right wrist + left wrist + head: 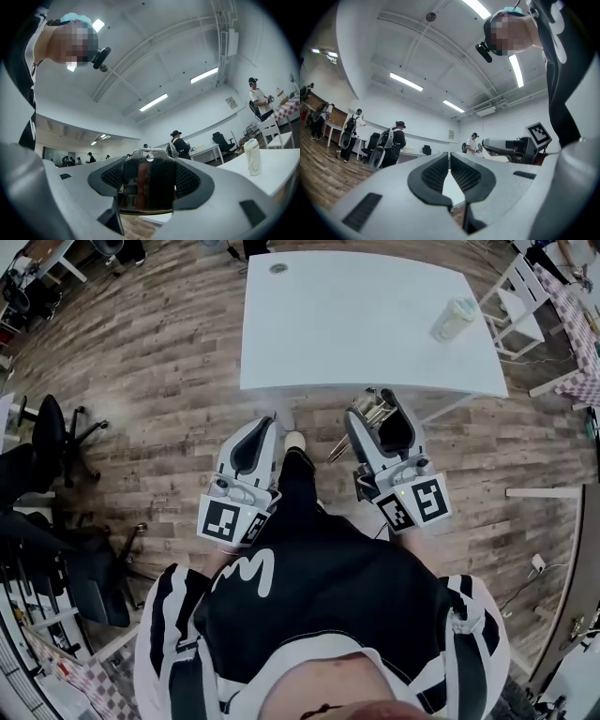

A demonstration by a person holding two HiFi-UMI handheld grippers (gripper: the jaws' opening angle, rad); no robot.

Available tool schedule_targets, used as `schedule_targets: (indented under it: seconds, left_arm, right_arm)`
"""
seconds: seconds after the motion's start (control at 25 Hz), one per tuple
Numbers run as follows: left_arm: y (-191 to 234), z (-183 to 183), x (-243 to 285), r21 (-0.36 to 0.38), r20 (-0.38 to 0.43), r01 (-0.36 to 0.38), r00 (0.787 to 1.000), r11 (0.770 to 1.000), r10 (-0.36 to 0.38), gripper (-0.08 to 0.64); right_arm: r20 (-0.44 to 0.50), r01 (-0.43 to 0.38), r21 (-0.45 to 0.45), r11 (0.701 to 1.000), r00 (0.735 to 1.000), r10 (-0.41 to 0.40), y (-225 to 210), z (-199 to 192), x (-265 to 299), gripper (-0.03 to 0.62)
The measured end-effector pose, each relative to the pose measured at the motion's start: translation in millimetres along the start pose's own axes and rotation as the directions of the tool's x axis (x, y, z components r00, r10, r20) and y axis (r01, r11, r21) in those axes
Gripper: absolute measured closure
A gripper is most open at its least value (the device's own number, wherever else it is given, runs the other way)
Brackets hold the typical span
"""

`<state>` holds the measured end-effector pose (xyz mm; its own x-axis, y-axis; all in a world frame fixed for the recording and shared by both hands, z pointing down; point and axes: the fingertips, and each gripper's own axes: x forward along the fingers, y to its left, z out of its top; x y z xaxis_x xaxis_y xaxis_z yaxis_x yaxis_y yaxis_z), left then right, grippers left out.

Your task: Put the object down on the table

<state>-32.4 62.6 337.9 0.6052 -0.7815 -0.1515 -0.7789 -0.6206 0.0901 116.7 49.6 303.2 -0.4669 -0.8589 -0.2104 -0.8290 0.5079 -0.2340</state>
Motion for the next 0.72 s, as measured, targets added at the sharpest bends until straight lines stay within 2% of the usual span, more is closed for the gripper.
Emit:
schedule_targets:
  seconds: [0.16, 0.4, 0.52, 0.72]
  left_arm:
    - [14.8, -7.0, 7.7, -0.021, -0.004, 0.002, 1.000, 1.000, -0.002, 0.541]
    - [35.8, -6.8, 49.4, -0.027, 0.012, 0.031, 0.999, 0.999, -0.031, 0.541]
    - [60.7, -6.5, 73.4, -0.025, 0.030, 0.033, 0.999, 0.999, -0.032, 0.541]
    - [102.5, -14.4, 124.1, -0.054, 0.009, 0.043, 0.999, 0.998, -0.042, 0.541]
  right_arm:
    - [-0.006, -0.001, -0.010, 1.000, 1.000, 0.001, -3.6, -3.9, 13.8, 0.282]
    - [0.006, 0.027, -0.020, 0.999, 1.000, -0.027, -32.5, 0.8, 43.2, 0.282]
    - [0.009, 0.037, -0.026, 0.999, 0.999, -0.037, -46.5, -3.6, 70.1, 0.282]
    - [0.009, 0.057, -0.036, 0.998, 0.998, -0.057, -75.6, -9.1, 119.9, 0.282]
